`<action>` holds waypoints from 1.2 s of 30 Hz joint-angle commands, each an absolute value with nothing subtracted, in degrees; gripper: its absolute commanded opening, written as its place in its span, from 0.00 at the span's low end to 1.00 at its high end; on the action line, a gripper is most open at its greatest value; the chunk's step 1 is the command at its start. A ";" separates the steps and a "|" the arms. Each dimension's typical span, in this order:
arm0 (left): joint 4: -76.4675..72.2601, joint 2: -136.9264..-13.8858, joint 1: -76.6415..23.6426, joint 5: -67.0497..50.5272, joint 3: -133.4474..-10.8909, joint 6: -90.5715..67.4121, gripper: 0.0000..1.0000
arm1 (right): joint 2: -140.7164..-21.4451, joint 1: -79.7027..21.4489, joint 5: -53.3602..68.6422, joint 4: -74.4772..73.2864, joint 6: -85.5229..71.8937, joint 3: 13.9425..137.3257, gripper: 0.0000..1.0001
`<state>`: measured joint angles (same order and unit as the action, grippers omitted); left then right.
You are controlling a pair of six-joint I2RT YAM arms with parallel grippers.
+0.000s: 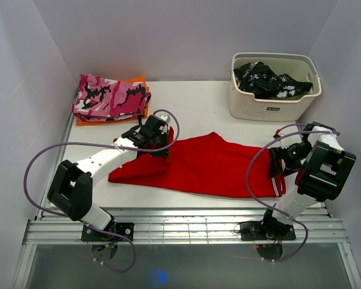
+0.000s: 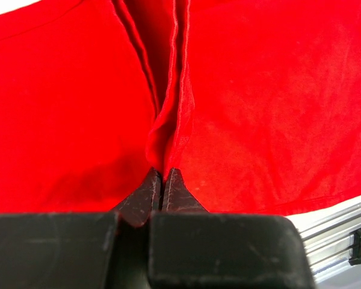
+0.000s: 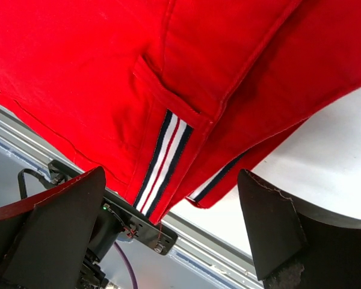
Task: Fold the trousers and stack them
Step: Fold the trousers
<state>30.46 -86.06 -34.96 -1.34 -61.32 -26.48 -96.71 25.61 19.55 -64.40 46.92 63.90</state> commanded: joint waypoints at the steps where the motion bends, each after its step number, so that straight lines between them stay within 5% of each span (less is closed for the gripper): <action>1: 28.57 -86.04 -37.35 -1.14 -61.44 -28.83 0.00 | -96.24 25.31 19.86 -63.63 46.14 63.54 0.96; 24: 29.88 -84.38 -45.35 -2.90 -56.61 -30.41 0.00 | -96.15 25.14 19.78 -63.46 46.14 63.63 0.95; 36: 29.36 -93.25 -46.84 -3.87 -64.16 -31.47 0.01 | -95.71 25.14 20.13 -63.28 46.14 62.84 0.95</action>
<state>30.17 -92.55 -45.98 -2.09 -61.23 -30.06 -96.75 25.36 19.51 -62.92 46.46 62.92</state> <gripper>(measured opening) 0.025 0.953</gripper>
